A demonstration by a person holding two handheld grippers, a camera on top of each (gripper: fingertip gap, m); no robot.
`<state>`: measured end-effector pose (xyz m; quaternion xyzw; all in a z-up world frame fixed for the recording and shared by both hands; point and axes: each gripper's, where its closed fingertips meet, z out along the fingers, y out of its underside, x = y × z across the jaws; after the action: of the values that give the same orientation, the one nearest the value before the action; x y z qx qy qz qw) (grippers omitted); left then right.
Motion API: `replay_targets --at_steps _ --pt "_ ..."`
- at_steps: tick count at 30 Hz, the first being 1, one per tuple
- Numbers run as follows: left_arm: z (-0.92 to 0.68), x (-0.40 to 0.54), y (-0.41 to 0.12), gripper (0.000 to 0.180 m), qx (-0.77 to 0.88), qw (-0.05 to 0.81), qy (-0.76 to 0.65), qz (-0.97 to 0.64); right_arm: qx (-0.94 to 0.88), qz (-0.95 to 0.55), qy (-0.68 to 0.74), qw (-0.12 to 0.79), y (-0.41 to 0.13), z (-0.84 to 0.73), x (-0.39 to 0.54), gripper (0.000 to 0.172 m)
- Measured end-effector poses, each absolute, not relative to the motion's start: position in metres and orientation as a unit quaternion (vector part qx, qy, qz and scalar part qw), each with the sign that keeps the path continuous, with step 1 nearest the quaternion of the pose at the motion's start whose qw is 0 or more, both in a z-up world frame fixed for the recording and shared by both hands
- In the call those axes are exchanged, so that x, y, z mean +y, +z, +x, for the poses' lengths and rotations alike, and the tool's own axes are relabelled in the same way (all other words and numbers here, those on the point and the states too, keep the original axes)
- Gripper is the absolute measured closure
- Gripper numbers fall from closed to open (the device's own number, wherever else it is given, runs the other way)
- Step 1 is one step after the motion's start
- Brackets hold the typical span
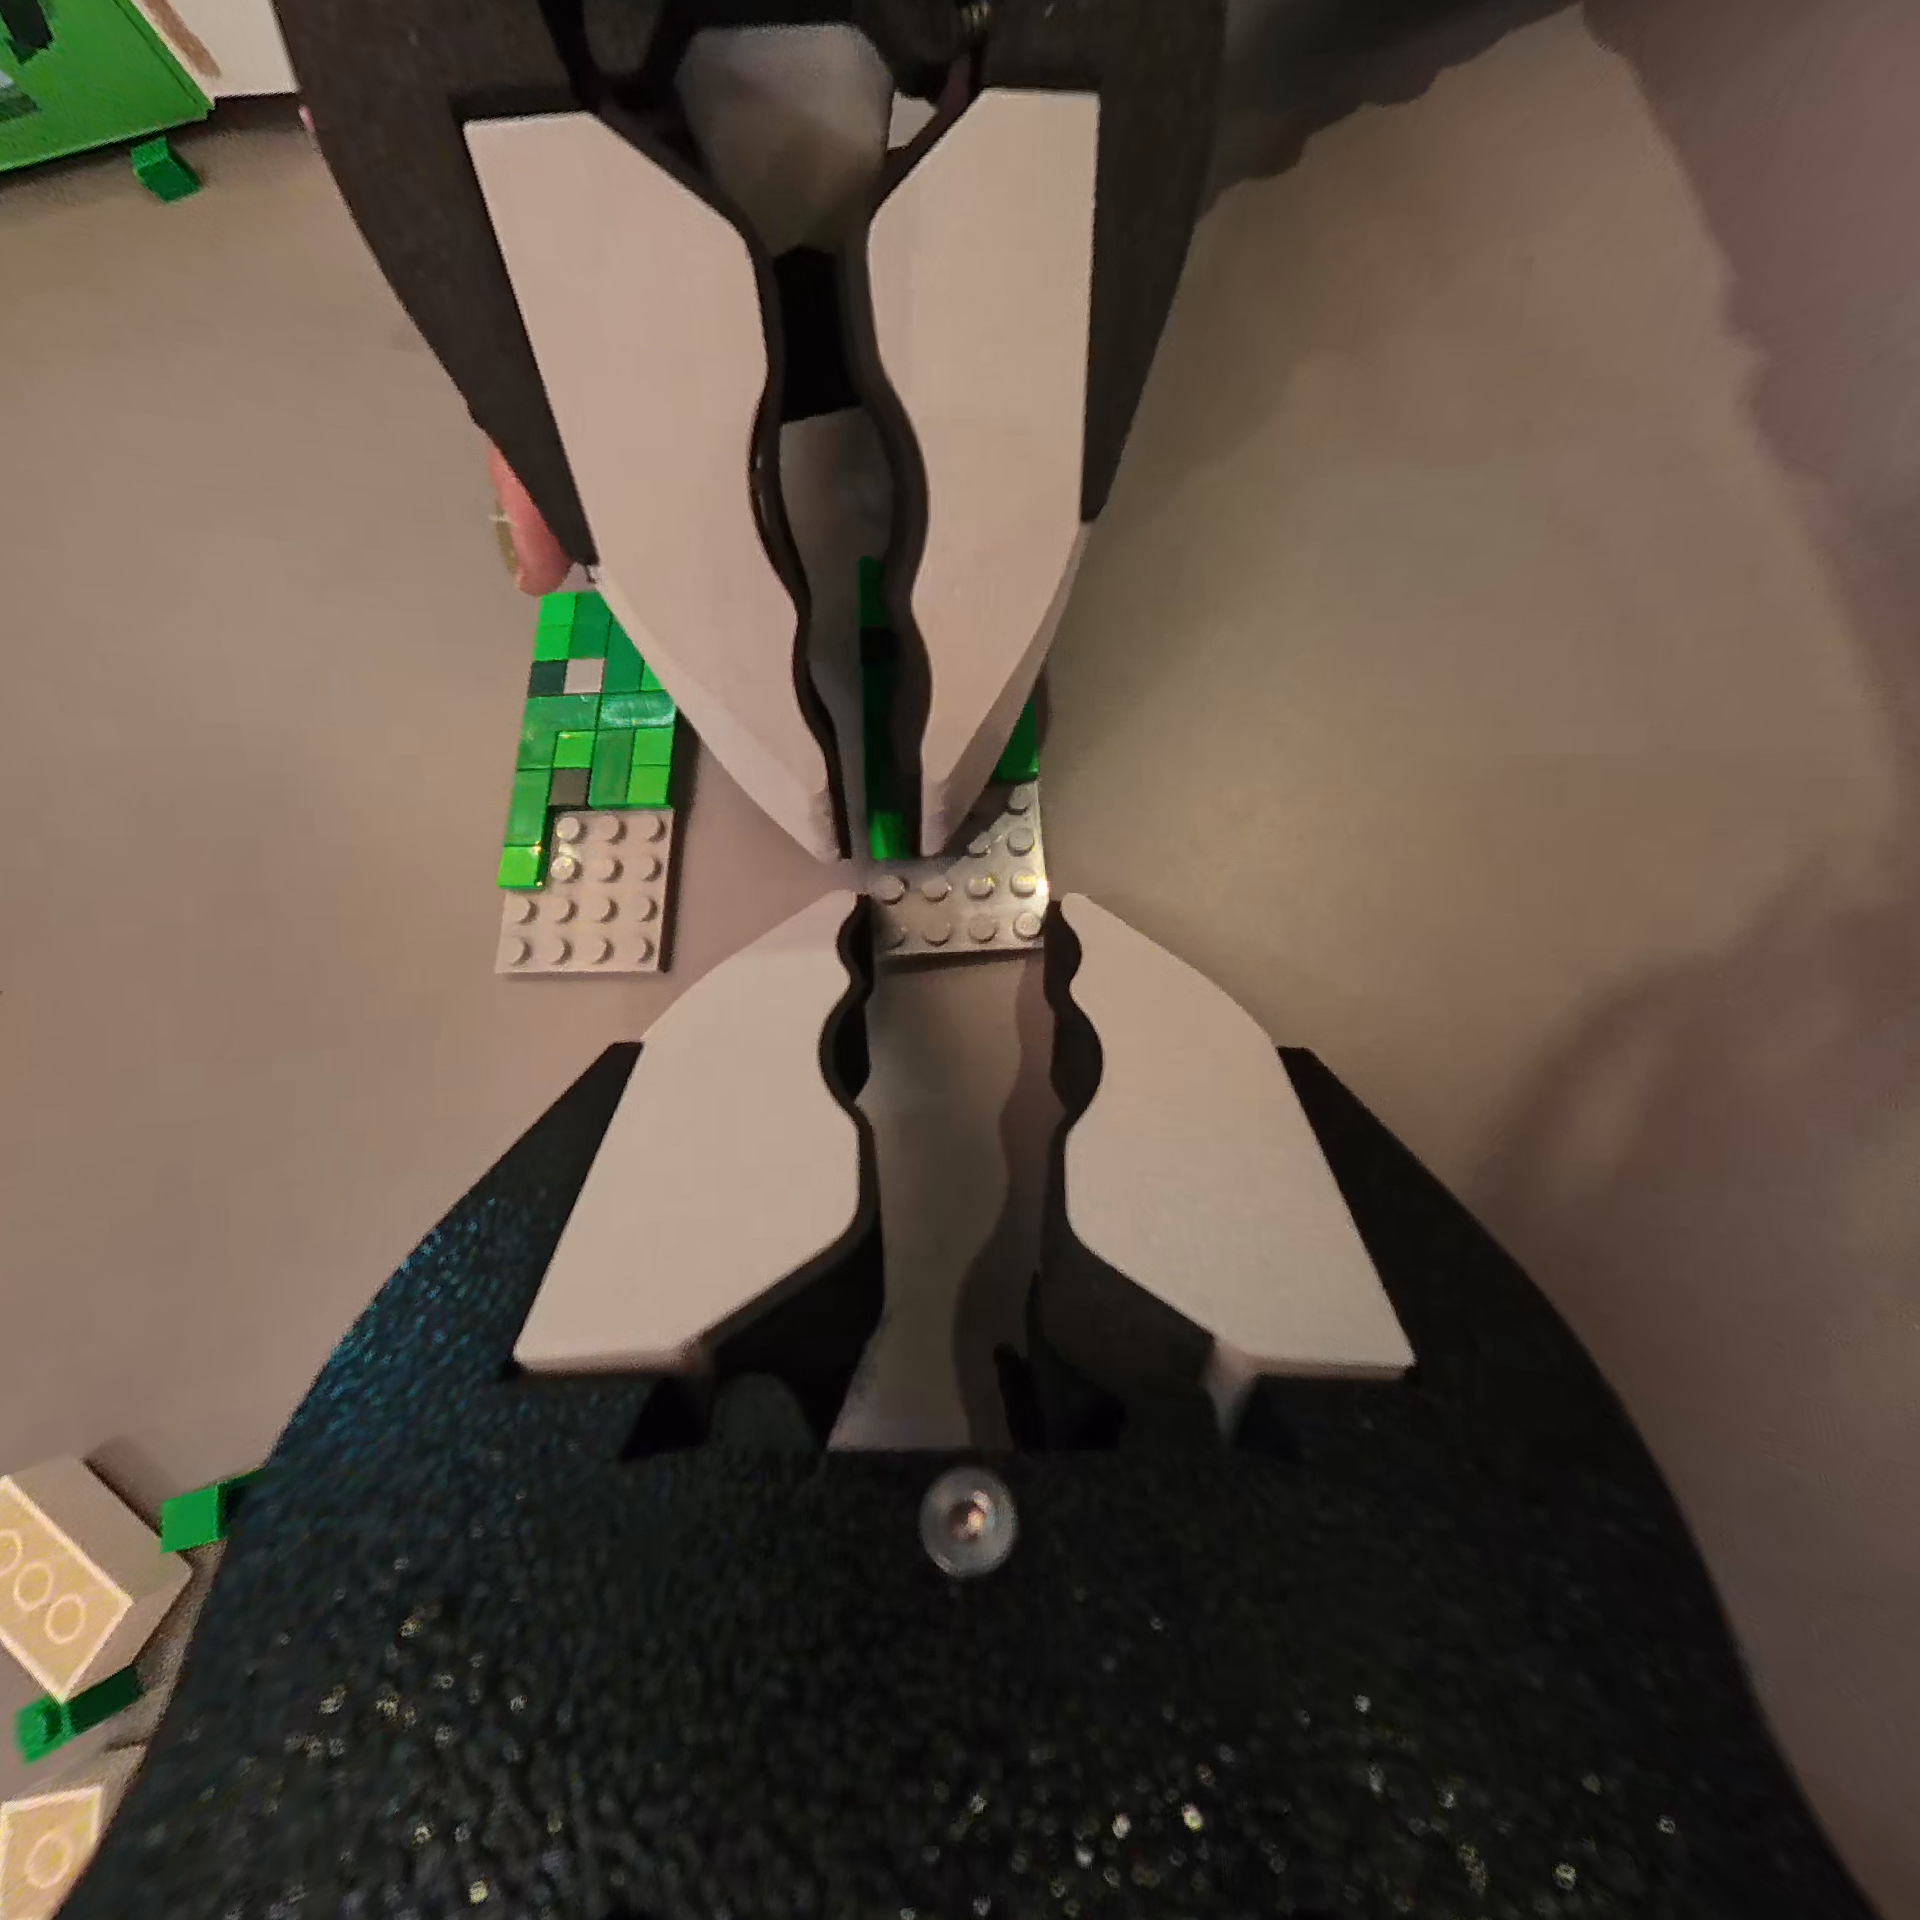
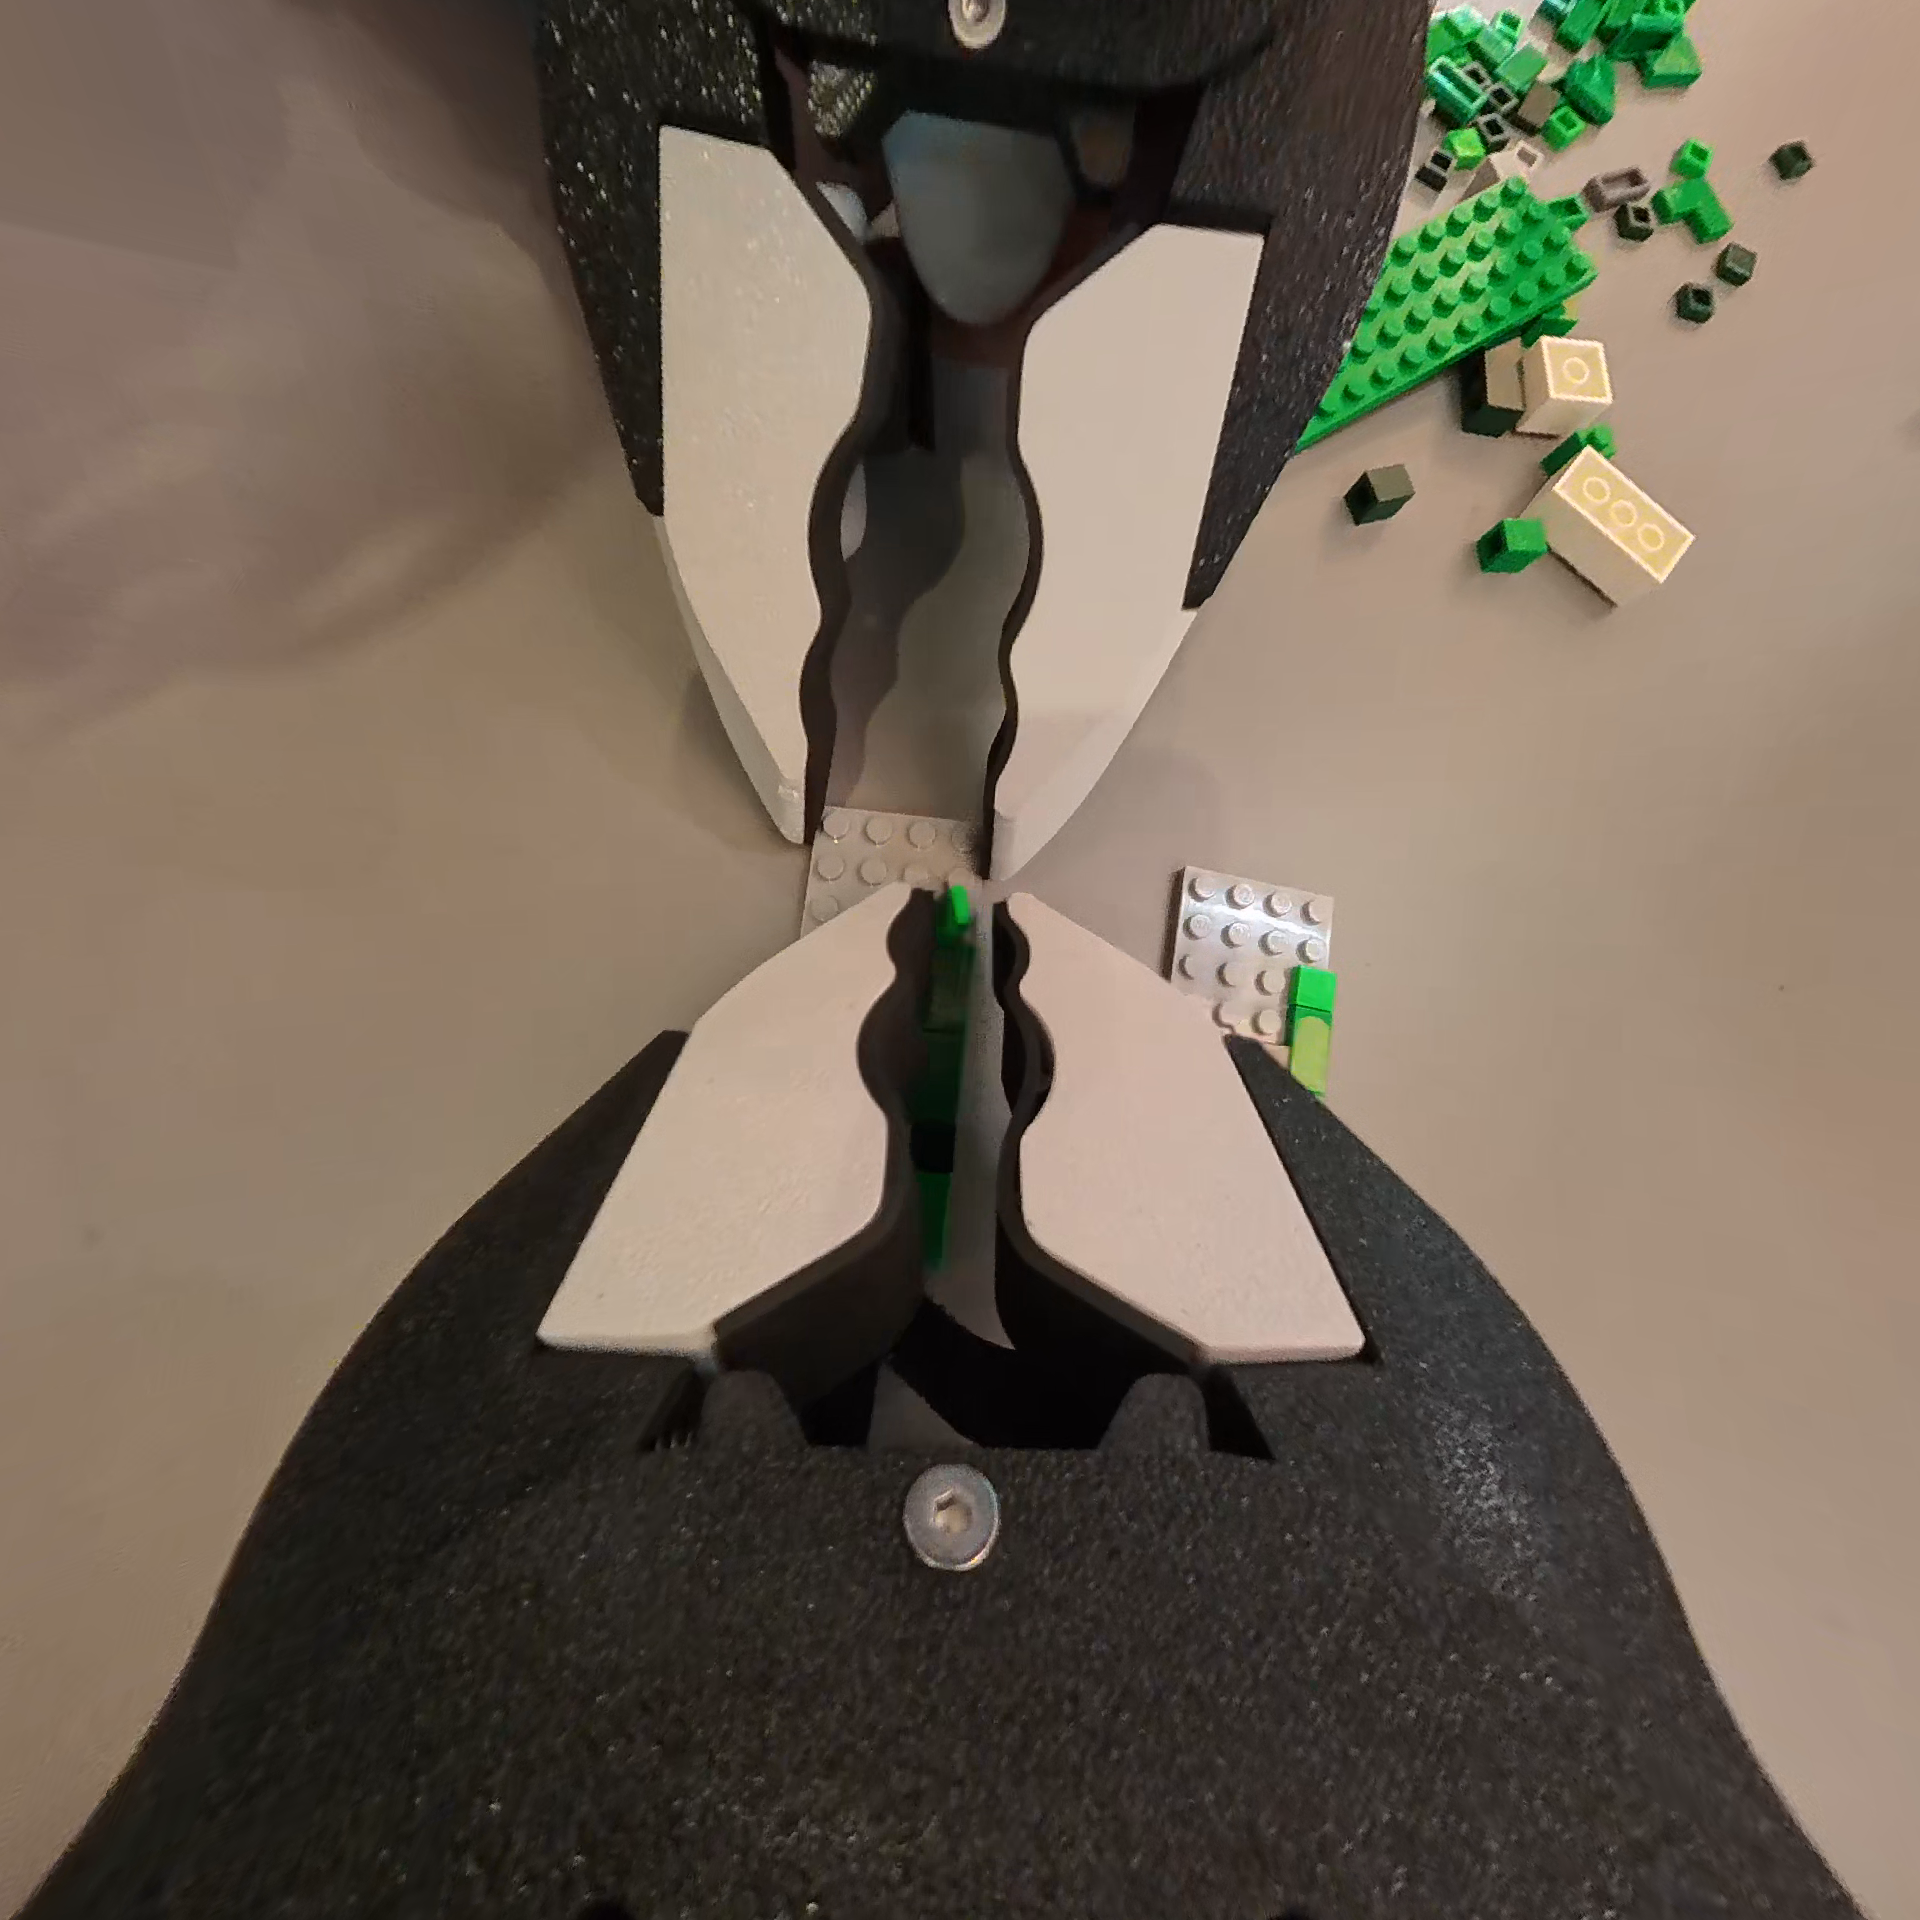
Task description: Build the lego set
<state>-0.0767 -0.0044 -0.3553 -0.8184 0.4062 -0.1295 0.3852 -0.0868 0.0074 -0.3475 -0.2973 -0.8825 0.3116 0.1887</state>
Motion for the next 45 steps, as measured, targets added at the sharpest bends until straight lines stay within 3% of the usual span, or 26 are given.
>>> replay_targets --at_steps 12,20,32,34,38,41,45 --pt "-0.077 -0.004 -0.356 0.149 0.400 0.389 -0.145 -0.817 -0.846 -0.348 0.384 0.126 -0.330 -0.078 0.015 0.152" --pt "-0.077 -0.004 -0.356 0.149 0.390 0.386 -0.158 -0.821 -0.894 -0.291 0.292 0.178 -0.347 -0.077 0.005 0.158" --pt "-0.081 -0.002 -0.357 0.146 0.365 0.390 -0.156 -0.831 -0.867 -0.327 0.330 0.178 -0.343 -0.080 0.004 0.172" --pt "-0.089 0.001 -0.355 0.137 0.363 0.408 -0.112 -0.830 -0.852 -0.342 0.351 0.186 -0.336 -0.080 0.002 0.172" --pt "-0.094 -0.007 -0.350 0.142 0.365 0.452 -0.059 -0.812 -0.831 -0.374 0.342 0.228 -0.331 -0.075 0.006 0.171" --pt "-0.100 -0.011 -0.335 0.141 0.329 0.504 -0.020 -0.798 -0.813 -0.424 0.342 0.206 -0.332 -0.068 -0.001 0.155" --pt "-0.115 -0.015 -0.307 0.146 0.284 0.577 0.030 -0.765 -0.782 -0.475 0.325 0.238 -0.335 -0.081 0.001 0.156"
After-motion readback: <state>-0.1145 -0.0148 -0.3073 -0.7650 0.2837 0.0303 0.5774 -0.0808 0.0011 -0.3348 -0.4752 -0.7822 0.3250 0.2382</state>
